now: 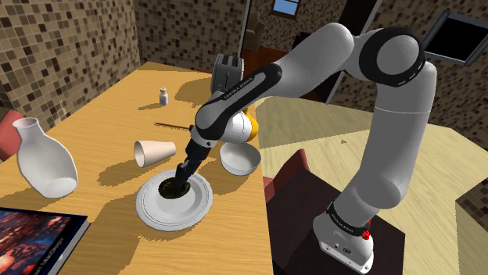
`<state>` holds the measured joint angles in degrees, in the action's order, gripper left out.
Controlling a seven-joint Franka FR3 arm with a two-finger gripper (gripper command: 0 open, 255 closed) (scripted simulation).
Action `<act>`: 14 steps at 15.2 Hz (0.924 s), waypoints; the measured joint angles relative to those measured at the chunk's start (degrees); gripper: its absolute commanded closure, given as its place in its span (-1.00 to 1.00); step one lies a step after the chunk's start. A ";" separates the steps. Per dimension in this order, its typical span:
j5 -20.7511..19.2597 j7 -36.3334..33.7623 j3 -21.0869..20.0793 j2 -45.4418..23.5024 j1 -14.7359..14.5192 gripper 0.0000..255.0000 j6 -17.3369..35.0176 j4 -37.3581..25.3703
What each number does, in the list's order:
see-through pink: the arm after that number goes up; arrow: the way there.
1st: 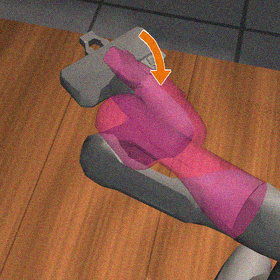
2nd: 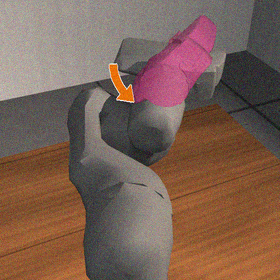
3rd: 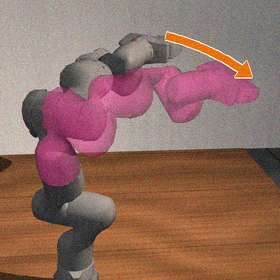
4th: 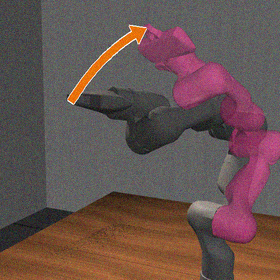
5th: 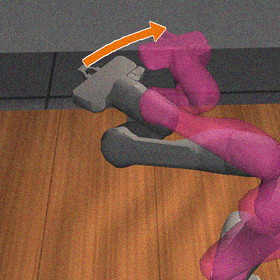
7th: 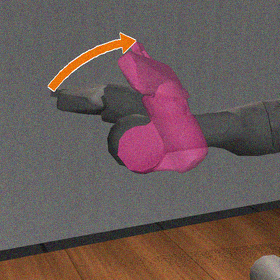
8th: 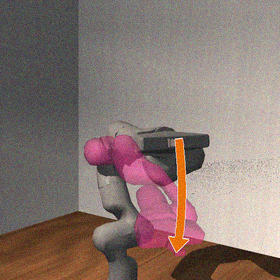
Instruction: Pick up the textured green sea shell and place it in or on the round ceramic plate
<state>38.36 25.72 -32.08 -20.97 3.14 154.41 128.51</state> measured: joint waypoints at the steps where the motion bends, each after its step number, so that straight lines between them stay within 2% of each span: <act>1: 0.04 0.22 0.02 -0.38 0.00 1.00 0.30 -0.01; 6: 0.01 0.36 0.06 -0.81 -0.08 1.00 0.64 -0.12; 7: 0.01 0.36 0.06 -0.82 -0.08 -1.00 0.65 -0.12; 14: -0.03 0.31 0.12 0.21 0.41 -1.00 -0.39 -0.01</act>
<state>38.33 26.03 -31.96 -20.76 3.55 154.03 128.50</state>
